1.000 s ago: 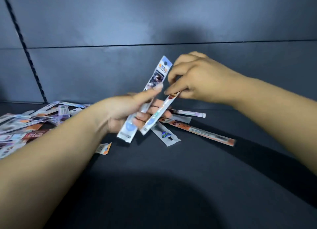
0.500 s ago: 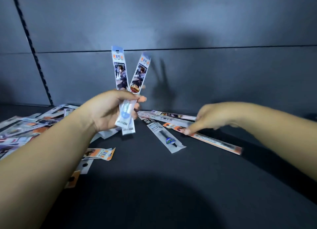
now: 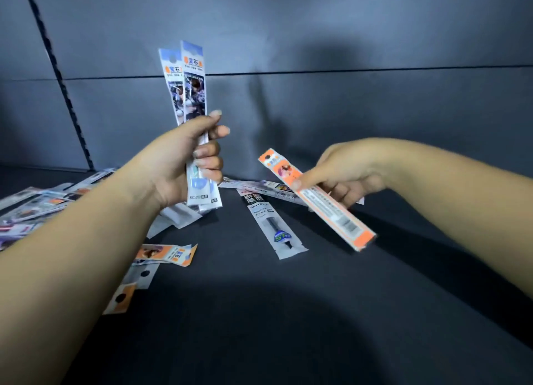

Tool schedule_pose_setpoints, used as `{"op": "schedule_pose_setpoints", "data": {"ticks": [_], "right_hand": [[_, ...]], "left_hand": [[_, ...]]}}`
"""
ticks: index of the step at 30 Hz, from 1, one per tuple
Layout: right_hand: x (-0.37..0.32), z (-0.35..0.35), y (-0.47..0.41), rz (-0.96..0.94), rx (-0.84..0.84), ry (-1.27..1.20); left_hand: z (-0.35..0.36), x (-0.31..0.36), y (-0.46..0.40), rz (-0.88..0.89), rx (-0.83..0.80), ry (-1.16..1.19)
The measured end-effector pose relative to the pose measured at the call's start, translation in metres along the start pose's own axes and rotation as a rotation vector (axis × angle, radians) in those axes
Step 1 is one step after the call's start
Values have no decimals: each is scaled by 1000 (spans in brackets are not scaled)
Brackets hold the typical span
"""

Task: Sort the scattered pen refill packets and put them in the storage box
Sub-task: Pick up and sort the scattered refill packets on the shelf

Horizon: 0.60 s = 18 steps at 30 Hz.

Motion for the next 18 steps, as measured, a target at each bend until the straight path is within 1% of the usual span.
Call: {"op": "schedule_pose_setpoints", "data": {"ticks": [3, 8, 10, 14, 16, 18], "right_hand": [[-18, 28, -26, 16, -16, 88], [-31, 50, -44, 43, 53, 432], [-31, 53, -45, 31, 32, 450], [-31, 60, -40, 2, -51, 320], [-24, 58, -29, -7, -108, 356], [-14, 53, -14, -5, -180, 443]], "left_hand": [[-10, 0, -3, -4, 60, 51], [-17, 2, -4, 6, 81, 68], [-15, 2, -4, 11, 69, 65], [-11, 3, -3, 16, 56, 53], [-13, 4, -4, 16, 59, 65], [-15, 6, -4, 19, 62, 77]]}}
Point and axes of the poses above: each hand's wrist, its own y-axis away from the middle knuckle, its own z-axis out of the palm, x = y × z, the point moved 7 cm from there along -y, towards the middle knuckle, and after that the axes turned 1 degree about y, right-handed, at the moved point
